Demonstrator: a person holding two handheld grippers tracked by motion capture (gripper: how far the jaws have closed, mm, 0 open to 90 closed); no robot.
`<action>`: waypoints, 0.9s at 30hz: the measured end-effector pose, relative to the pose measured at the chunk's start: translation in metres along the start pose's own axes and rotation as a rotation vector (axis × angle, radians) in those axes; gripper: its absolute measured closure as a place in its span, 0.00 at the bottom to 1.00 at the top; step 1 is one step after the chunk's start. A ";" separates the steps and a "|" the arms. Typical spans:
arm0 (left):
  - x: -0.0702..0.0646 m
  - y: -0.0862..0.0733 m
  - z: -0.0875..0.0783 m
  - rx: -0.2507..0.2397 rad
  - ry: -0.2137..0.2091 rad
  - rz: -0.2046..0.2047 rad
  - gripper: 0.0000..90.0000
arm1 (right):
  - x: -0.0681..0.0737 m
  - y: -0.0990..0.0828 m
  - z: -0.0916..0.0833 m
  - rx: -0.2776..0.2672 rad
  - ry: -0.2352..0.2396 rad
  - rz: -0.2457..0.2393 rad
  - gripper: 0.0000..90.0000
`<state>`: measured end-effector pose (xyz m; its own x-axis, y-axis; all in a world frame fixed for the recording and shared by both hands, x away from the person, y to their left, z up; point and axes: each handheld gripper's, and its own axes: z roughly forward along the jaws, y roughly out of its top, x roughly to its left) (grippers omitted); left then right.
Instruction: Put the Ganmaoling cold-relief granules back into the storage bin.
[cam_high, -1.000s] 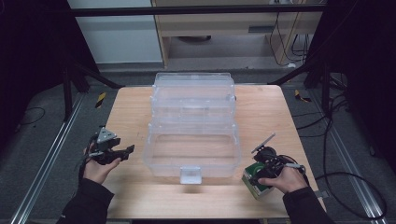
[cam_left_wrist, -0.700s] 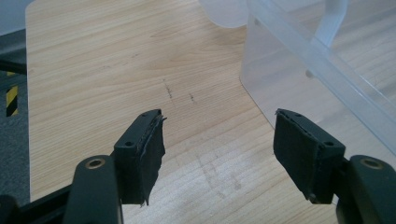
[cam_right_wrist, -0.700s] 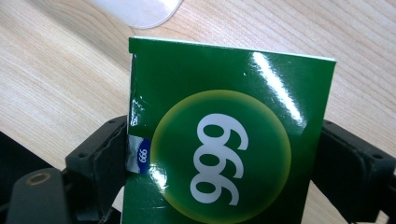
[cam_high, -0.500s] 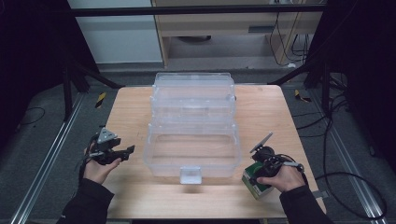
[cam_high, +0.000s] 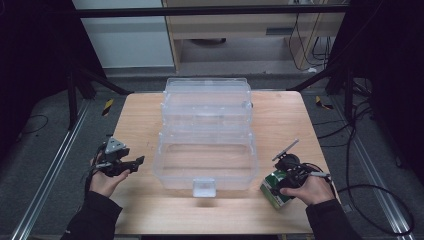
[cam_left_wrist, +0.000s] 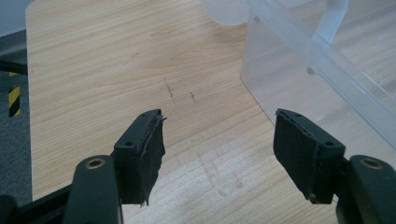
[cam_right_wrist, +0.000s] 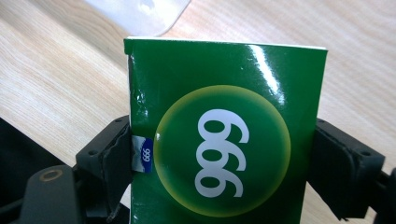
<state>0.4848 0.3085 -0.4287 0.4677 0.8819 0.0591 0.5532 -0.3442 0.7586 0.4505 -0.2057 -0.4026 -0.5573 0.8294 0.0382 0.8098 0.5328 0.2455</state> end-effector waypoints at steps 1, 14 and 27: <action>0.000 0.000 0.000 0.001 0.001 0.000 0.36 | -0.001 0.000 -0.003 -0.009 -0.001 -0.001 0.19; 0.001 -0.001 0.000 0.004 0.004 -0.005 0.37 | -0.005 0.003 -0.033 -0.083 -0.027 0.002 0.19; 0.000 -0.001 0.001 0.010 0.002 -0.001 0.38 | -0.006 0.017 -0.069 -0.109 -0.065 -0.087 0.19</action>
<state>0.4850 0.3089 -0.4300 0.4654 0.8831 0.0596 0.5610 -0.3464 0.7519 0.4548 -0.2129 -0.3320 -0.6086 0.7919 -0.0502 0.7321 0.5848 0.3493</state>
